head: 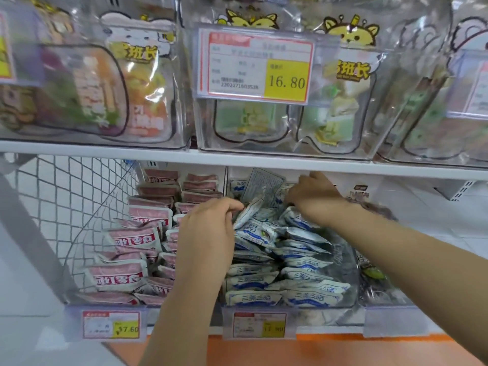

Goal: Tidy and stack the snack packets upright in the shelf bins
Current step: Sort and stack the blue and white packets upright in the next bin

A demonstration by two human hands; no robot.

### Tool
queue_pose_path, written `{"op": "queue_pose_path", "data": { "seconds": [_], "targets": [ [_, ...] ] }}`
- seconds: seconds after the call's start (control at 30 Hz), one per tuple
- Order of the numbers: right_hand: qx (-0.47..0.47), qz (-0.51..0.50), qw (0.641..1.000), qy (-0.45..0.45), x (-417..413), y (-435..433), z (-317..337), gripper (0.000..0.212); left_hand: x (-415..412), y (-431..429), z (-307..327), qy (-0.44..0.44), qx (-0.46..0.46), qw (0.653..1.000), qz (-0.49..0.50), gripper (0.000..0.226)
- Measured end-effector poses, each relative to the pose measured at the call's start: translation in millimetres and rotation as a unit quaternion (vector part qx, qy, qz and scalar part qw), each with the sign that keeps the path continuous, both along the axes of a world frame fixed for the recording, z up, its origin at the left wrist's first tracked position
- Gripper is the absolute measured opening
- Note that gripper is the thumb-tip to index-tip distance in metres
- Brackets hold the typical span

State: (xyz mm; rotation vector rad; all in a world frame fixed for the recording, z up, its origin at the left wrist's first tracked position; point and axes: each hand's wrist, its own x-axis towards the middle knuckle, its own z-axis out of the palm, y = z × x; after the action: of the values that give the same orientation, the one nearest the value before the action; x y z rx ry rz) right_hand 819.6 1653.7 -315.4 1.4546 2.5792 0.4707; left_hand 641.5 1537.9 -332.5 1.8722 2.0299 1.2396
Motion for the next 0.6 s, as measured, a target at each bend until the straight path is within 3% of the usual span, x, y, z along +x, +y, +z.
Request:
{"op": "queue_pose_path", "data": {
  "seconds": [0.1,0.2,0.33,0.4,0.47,0.6],
  "targets": [
    [-0.048,-0.053,0.99,0.122,-4,-2,17,0.027,-5,-2,-5,0.013,-0.02,1.0,-0.008,0.027],
    [-0.116,0.01,0.974,0.195,-23,-20,27,0.021,-10,-4,-5,-0.001,-0.023,1.0,-0.007,0.03],
    [-0.278,0.063,0.957,0.058,-49,-44,11,0.012,-14,-6,-5,-0.005,-0.043,0.999,-0.011,0.033],
    [-0.219,0.067,0.973,-0.007,-54,-41,3,0.004,-16,-6,-6,-0.01,-0.044,0.999,-0.018,0.033],
    [-0.15,0.077,0.985,-0.039,-58,-38,-3,0.014,-17,-6,-6,-0.02,-0.045,0.999,-0.022,0.033],
    [-0.11,0.058,0.992,-0.03,-66,-36,-12,0.008,-20,-7,-4,-0.033,-0.048,0.998,-0.023,0.033]
  ]
}}
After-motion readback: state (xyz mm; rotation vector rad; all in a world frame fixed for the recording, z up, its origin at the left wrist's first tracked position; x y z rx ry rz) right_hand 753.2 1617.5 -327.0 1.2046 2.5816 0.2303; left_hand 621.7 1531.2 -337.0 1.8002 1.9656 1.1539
